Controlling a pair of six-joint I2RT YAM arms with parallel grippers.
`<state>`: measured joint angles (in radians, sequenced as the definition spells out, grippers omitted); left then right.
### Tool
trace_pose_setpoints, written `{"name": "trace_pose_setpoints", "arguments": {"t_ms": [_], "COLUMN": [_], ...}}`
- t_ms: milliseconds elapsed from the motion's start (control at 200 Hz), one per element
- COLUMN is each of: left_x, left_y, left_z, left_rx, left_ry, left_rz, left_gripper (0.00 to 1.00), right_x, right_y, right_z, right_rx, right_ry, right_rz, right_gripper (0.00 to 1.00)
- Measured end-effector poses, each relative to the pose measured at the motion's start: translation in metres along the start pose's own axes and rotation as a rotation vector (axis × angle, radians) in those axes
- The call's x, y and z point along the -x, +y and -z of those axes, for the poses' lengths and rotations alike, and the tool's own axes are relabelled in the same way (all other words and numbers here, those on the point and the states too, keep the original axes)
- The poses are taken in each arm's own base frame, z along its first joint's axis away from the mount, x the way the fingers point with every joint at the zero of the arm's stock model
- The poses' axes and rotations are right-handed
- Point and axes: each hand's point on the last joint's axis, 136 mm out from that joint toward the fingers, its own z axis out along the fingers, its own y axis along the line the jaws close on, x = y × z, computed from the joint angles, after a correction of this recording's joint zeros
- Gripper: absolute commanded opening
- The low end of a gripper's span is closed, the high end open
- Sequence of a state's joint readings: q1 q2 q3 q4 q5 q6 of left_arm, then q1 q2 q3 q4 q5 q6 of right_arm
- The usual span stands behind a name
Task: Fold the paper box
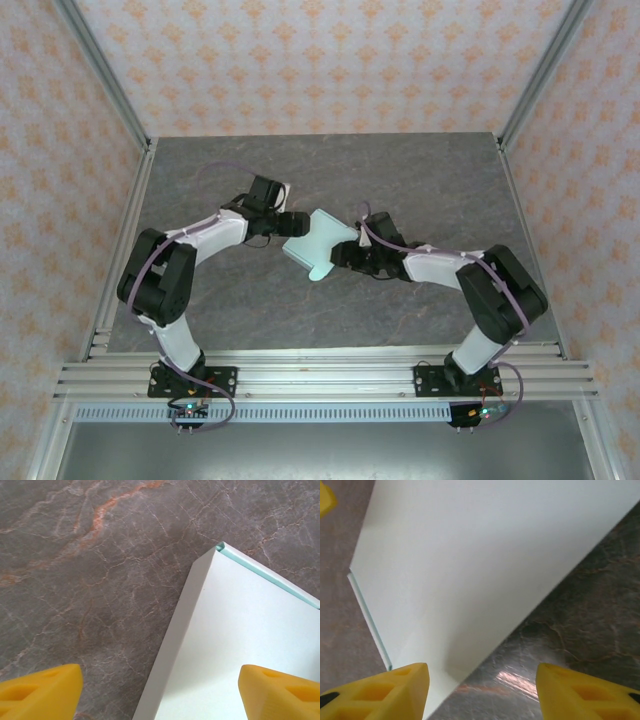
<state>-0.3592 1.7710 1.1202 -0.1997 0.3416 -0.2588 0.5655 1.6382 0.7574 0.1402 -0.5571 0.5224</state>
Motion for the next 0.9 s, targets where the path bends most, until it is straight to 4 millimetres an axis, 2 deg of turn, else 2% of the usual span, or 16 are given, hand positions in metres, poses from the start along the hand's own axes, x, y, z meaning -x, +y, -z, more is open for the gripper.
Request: {"name": "trace_pose_setpoints", "arguments": {"t_ms": [120, 275, 586, 716, 901], "left_x": [-0.004, -0.014, -0.017, -0.02, -0.018], "left_y": [-0.002, -0.003, 0.003, 0.003, 0.003], "left_z": [-0.007, -0.016, -0.016, -0.017, -0.02], "left_rx": [-0.021, -0.037, -0.074, -0.093, -0.121], "left_ry": [0.036, 0.087, 0.105, 0.115, 0.103], "left_rz": [0.001, -0.001, 0.036, 0.066, 0.096], "left_gripper": [0.8, 0.78, 0.74, 0.71, 0.69], "right_x": [0.008, 0.012, 0.023, 0.027, 0.038], "right_y": [0.006, 0.003, -0.005, 0.0, 0.009], "right_z": [-0.005, -0.006, -0.006, -0.005, 0.0], "right_rx": [0.051, 0.079, 0.153, 0.2, 0.25], "right_ry": [-0.03, -0.059, -0.134, -0.161, -0.199], "right_rz": [-0.034, -0.069, -0.155, -0.175, -0.192], "right_gripper": [0.5, 0.41, 0.22, 0.13, 0.08]}}
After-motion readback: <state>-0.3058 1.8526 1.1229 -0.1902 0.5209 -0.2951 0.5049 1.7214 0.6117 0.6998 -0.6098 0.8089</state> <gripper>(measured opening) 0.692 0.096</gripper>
